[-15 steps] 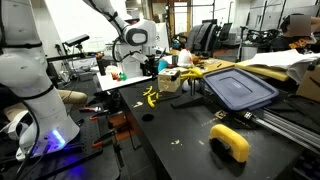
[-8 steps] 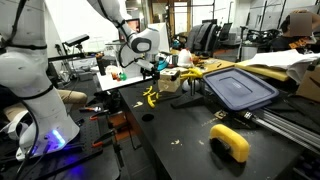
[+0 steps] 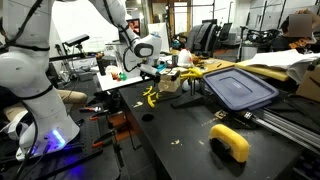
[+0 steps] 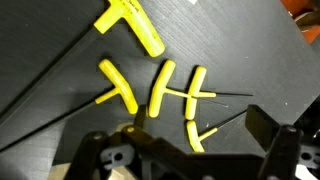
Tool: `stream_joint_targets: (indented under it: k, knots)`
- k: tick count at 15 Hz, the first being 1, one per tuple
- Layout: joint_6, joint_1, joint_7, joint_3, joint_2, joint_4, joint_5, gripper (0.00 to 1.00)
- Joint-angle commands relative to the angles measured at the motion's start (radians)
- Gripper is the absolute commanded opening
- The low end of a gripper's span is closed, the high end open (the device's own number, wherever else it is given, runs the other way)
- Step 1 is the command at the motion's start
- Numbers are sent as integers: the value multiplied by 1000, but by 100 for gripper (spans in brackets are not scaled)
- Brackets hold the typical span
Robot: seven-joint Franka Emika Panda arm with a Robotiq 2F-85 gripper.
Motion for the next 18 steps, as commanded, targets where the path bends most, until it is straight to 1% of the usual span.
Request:
stream_joint_targets:
  k: [1,5,6,9,11,13,14,18]
  knots:
    - [1,-25,-66,34,32,27,7,100]
    - [1,-25,-77,55,68,42,12,100]
    - [-5,-15,-36,47,75,44,8,100]
    - [3,-16,12,48,85,36,24,100]
    - [15,-27,31,58,96,32,49,100]
    - [30,-24,44,55,102,32,52,100]
    - [32,-12,63,42,105,34,29,100]
    - [20,-5,66,32,110,35,-25,100]
